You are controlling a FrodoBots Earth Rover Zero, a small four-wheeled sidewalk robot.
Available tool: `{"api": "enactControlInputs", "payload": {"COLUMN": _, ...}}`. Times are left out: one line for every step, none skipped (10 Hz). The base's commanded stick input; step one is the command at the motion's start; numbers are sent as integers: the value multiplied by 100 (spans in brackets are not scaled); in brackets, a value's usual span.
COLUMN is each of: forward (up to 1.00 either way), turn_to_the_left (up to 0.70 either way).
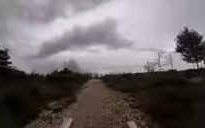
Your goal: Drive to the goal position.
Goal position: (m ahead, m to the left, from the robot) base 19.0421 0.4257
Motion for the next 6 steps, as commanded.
{"api": "enactControlInputs", "payload": {"forward": 70, "turn_to_the_left": -4}}
{"api": "enactControlInputs", "payload": {"forward": 70, "turn_to_the_left": 0}}
{"api": "enactControlInputs", "payload": {"forward": 70, "turn_to_the_left": 0}}
{"api": "enactControlInputs", "payload": {"forward": 70, "turn_to_the_left": 0}}
{"api": "enactControlInputs", "payload": {"forward": 70, "turn_to_the_left": 0}}
{"api": "enactControlInputs", "payload": {"forward": 70, "turn_to_the_left": 0}}
